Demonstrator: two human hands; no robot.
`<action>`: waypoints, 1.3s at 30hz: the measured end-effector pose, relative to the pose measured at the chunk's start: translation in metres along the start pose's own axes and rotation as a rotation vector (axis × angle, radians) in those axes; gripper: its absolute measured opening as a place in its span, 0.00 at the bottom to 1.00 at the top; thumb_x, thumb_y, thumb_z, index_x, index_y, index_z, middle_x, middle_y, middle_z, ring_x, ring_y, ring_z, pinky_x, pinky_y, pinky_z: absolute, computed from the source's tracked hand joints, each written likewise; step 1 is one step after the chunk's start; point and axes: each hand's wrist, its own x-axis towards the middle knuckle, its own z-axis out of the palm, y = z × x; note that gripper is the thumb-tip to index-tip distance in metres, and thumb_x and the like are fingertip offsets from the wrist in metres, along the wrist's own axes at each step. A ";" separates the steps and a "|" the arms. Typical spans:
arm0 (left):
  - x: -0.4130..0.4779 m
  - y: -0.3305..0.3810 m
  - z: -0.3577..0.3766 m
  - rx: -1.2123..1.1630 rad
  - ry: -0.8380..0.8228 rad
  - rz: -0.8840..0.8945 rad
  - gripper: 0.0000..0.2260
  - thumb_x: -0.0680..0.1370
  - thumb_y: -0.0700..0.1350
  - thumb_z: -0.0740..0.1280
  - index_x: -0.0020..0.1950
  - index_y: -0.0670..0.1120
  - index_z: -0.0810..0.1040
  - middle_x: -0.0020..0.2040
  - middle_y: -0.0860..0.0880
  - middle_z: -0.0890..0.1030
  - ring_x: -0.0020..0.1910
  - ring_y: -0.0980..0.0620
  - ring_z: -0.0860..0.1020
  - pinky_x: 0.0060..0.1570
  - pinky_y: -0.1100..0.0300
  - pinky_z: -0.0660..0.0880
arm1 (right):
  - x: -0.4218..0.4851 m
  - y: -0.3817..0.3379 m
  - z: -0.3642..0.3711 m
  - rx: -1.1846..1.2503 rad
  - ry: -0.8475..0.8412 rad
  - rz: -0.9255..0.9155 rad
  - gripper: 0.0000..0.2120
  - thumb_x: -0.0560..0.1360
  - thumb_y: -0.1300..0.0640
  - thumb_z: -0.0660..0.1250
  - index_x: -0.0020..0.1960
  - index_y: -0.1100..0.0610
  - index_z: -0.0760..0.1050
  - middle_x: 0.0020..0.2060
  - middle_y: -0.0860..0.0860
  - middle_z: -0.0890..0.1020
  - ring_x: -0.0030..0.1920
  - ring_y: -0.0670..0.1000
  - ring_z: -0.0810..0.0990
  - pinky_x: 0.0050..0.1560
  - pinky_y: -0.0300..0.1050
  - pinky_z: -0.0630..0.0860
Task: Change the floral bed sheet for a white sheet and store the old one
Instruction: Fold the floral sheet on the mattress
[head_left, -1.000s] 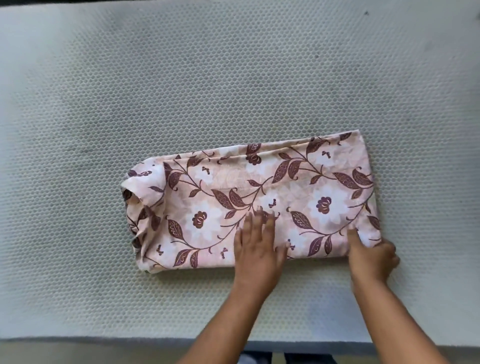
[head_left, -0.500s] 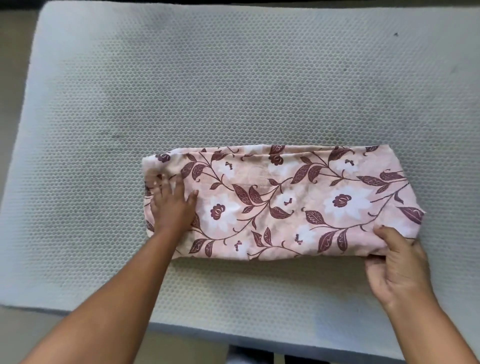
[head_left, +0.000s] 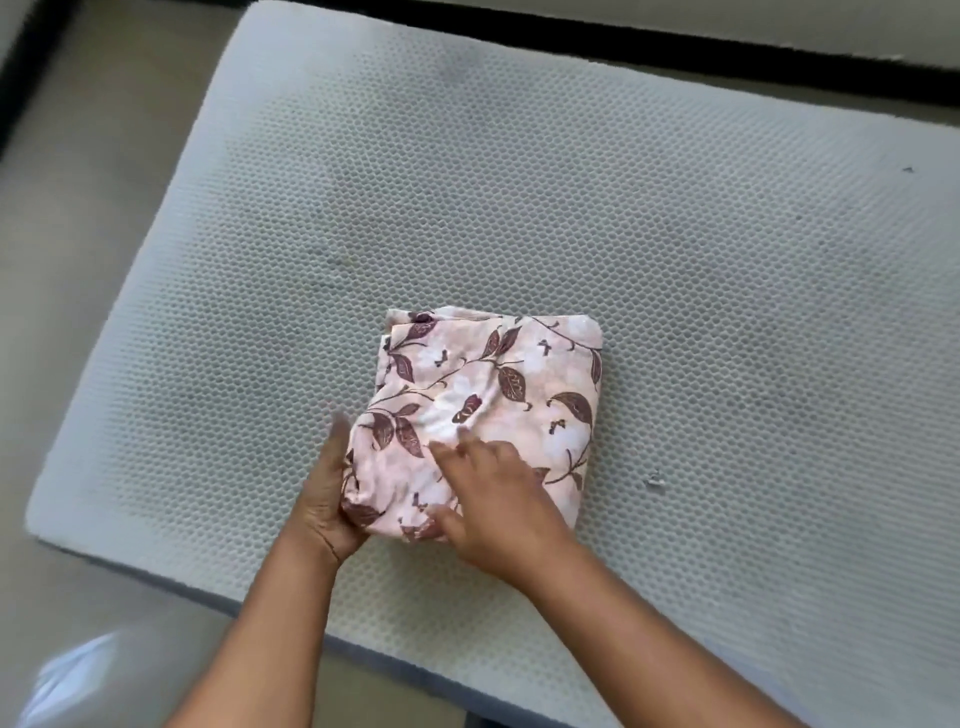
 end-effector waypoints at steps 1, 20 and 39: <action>0.005 0.006 -0.019 0.092 0.050 -0.005 0.31 0.77 0.61 0.70 0.74 0.44 0.72 0.70 0.37 0.75 0.66 0.37 0.76 0.67 0.34 0.70 | 0.003 0.009 0.010 -0.044 0.014 0.072 0.33 0.81 0.41 0.61 0.81 0.49 0.55 0.81 0.56 0.56 0.78 0.60 0.57 0.76 0.60 0.61; 0.045 -0.064 0.034 2.012 0.238 0.560 0.25 0.84 0.59 0.50 0.81 0.61 0.50 0.82 0.54 0.52 0.81 0.49 0.48 0.76 0.41 0.50 | -0.001 0.070 0.072 -0.245 0.168 0.227 0.36 0.78 0.31 0.50 0.83 0.44 0.52 0.83 0.52 0.46 0.82 0.55 0.42 0.79 0.62 0.41; 0.037 -0.051 0.005 1.560 0.678 0.270 0.38 0.80 0.67 0.55 0.81 0.46 0.48 0.82 0.44 0.52 0.80 0.43 0.51 0.75 0.39 0.53 | -0.003 0.074 0.052 0.087 0.252 0.538 0.42 0.80 0.36 0.61 0.83 0.53 0.45 0.82 0.62 0.45 0.81 0.65 0.48 0.77 0.63 0.55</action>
